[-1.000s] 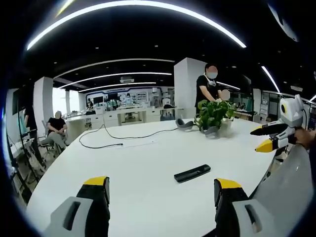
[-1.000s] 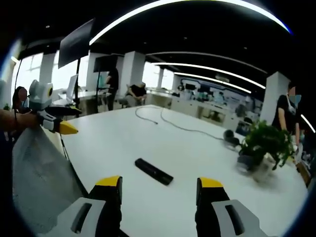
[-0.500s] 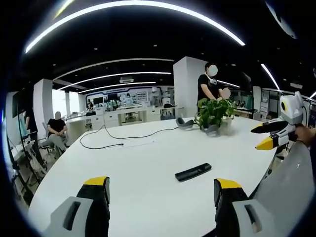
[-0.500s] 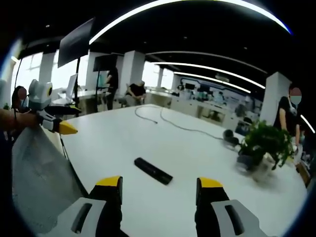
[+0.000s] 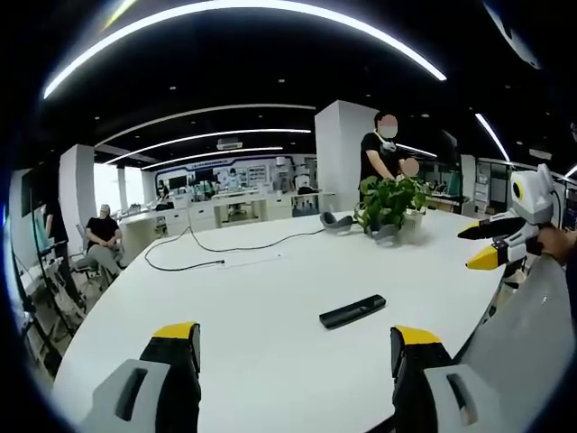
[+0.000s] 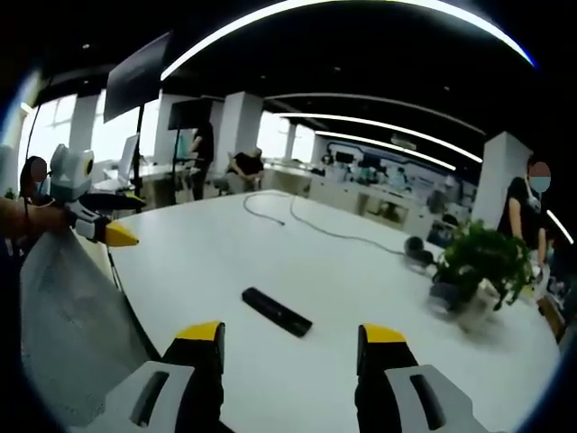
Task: Press the specified remote control buttons in sequence, fully releasing each button before pressing the next.
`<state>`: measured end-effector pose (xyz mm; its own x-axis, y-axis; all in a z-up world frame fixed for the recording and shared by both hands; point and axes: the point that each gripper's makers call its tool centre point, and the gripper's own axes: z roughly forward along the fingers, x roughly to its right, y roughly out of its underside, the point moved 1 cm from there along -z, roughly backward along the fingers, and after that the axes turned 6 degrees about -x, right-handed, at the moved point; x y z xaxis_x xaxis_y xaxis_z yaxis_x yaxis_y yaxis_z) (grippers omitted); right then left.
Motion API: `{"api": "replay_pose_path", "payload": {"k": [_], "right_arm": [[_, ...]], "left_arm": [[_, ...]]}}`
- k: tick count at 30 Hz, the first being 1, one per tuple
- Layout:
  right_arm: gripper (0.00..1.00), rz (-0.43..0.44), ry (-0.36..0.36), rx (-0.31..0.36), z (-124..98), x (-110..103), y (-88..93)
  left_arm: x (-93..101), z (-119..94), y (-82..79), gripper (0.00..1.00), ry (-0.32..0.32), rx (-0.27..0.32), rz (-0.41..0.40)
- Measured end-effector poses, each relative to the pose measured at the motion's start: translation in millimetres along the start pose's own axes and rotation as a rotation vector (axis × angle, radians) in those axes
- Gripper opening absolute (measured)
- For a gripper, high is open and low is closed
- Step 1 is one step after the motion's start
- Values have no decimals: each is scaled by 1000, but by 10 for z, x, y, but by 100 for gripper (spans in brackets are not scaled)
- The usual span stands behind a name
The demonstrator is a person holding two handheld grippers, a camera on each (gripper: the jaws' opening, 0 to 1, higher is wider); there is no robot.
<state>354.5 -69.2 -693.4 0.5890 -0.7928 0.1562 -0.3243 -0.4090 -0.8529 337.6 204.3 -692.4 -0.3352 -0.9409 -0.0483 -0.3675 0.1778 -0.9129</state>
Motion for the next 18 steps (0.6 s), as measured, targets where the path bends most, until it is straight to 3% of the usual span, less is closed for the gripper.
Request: {"api": "replay_pose_path", "payload": {"k": [7,12,16,18], "right_arm": [[57,-6,-7,-5,9,-19,0],[61,-21,4,-67,64,-22,90],[60,-38,11,-74,57,-16,95],[59,-32,7,-68,51,-16,83]], "left_arm": [[29,9,7,92,22,-5,-15],[89,46,85,93,45,-61,9],[74,39,71,93,47,-57,-18],[91,53,104,94,60,-84,-24]]}}
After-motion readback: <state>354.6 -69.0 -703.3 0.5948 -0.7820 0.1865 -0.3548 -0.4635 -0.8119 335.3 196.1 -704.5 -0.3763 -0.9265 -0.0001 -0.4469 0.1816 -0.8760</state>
